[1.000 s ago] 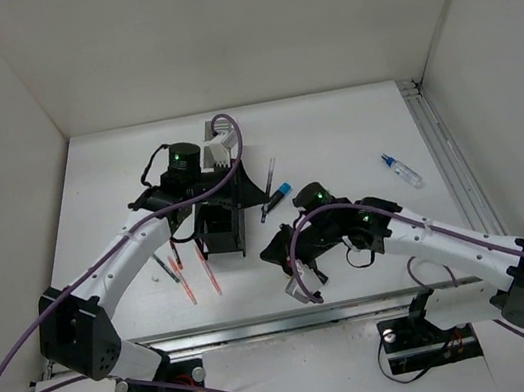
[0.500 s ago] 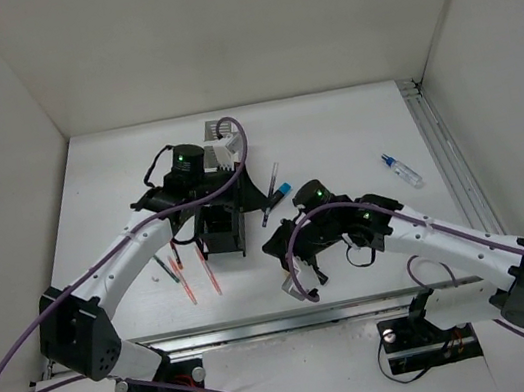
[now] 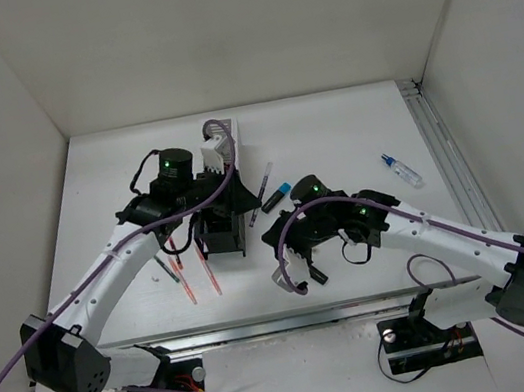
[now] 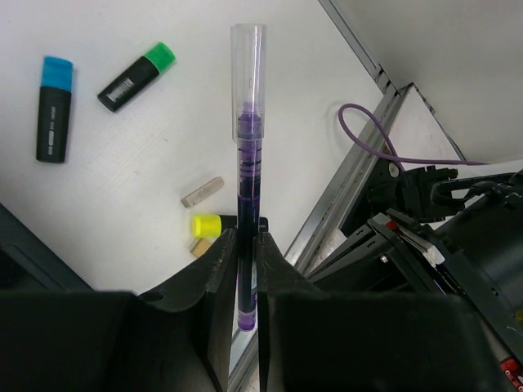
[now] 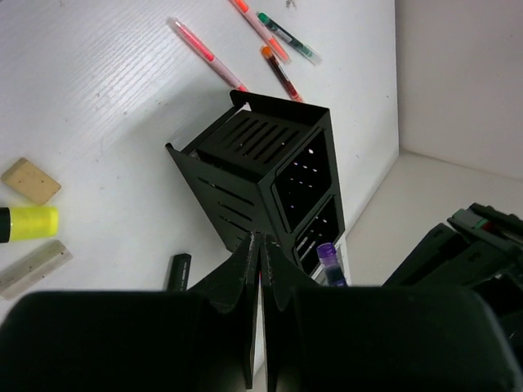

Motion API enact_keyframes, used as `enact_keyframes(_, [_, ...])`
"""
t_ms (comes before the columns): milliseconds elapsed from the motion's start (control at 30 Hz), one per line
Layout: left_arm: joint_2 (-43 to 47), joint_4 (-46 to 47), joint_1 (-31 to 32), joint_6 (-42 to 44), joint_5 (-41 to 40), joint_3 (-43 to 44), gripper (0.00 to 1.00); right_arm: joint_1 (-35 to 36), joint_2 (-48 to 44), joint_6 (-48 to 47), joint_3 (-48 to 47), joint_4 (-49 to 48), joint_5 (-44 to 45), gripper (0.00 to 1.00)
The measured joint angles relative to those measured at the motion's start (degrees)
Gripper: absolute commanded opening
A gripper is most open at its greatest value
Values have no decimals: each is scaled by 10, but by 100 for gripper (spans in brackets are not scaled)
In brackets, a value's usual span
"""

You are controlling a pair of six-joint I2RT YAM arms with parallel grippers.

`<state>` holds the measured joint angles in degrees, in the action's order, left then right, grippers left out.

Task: Sort the stationery into containers
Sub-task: Close the pen cap on the pen, then place the pen in the storage box.

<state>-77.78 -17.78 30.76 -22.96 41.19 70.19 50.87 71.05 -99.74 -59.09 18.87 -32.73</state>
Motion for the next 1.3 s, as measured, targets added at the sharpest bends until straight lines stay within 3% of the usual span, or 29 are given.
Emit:
enact_keyframes(367, [46,15,-38,7,-82,-36,0,-57,-18,92,-35,4,-57,0])
enact_keyframes(567, [109,54,-60,37,-167,-92,0,-108,10,218,-123,6,-87,15])
enact_keyframes(633, [127,71,-68,50,-178,-105,0,-130,31,282,-158,-7,-98,26])
enact_keyframes(667, [136,81,-70,58,-182,-111,0,-141,42,323,-171,-20,-104,92])
enact_keyframes(700, [143,89,-73,65,-184,-115,0,-152,51,369,-179,-37,-107,98])
enact_keyframes(1000, [194,150,-75,142,-168,-165,0,-199,79,851,-148,-312,-61,98])
enact_keyframes(1300, [194,187,-75,194,-116,-187,0,-185,111,1192,-104,-500,-40,98])
